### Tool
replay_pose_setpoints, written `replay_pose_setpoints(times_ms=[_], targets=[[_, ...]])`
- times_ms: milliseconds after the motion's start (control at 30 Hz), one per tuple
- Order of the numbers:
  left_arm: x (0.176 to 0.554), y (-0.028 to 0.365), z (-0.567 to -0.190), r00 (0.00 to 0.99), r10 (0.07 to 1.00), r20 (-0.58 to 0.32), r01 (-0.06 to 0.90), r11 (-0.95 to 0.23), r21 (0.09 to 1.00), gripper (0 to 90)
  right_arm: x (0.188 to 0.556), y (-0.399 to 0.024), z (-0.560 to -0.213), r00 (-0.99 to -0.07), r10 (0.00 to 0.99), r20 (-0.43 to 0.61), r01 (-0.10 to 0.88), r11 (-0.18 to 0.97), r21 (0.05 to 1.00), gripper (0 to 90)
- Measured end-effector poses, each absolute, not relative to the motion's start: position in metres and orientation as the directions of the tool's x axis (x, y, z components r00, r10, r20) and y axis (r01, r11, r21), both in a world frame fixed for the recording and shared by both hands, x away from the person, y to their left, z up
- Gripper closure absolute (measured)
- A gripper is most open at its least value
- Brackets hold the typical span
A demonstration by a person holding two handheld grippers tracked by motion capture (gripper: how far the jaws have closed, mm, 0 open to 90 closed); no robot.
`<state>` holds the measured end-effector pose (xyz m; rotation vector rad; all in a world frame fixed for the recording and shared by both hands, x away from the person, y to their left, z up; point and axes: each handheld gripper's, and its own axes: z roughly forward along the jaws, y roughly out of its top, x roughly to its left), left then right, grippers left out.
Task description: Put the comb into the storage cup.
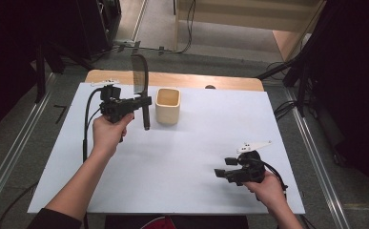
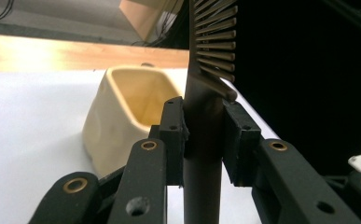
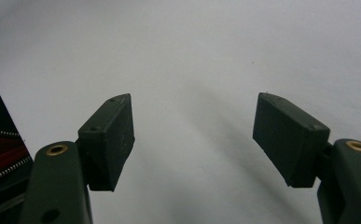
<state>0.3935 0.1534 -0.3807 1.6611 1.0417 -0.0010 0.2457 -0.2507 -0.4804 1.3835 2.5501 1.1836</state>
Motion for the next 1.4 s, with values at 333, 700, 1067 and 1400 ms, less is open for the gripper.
replay_pose_setpoints(times_ms=[333,700,1067,1400], targets=[[0.411,0.146,-0.366,0.632,0.609,-0.480,0.603,0.003,0.798,73.9,0.246,-0.254,-0.481,-0.600,0.726,0.335,0.722,0.312,0.618,27.3],[0.430,0.137,-0.350,0.639,0.612,-0.466,0.579,0.017,0.815,73.9,0.247,-0.254,-0.481,-0.605,0.725,0.329,0.717,0.317,0.621,27.3],[0.449,0.123,-0.348,0.637,0.627,-0.447,0.551,0.035,0.834,73.9,0.247,-0.255,-0.481,-0.605,0.725,0.330,0.716,0.313,0.624,27.3],[0.466,0.109,-0.354,0.636,0.648,-0.420,0.527,0.033,0.849,73.9,0.248,-0.253,-0.481,-0.610,0.719,0.333,0.714,0.316,0.625,27.3]])
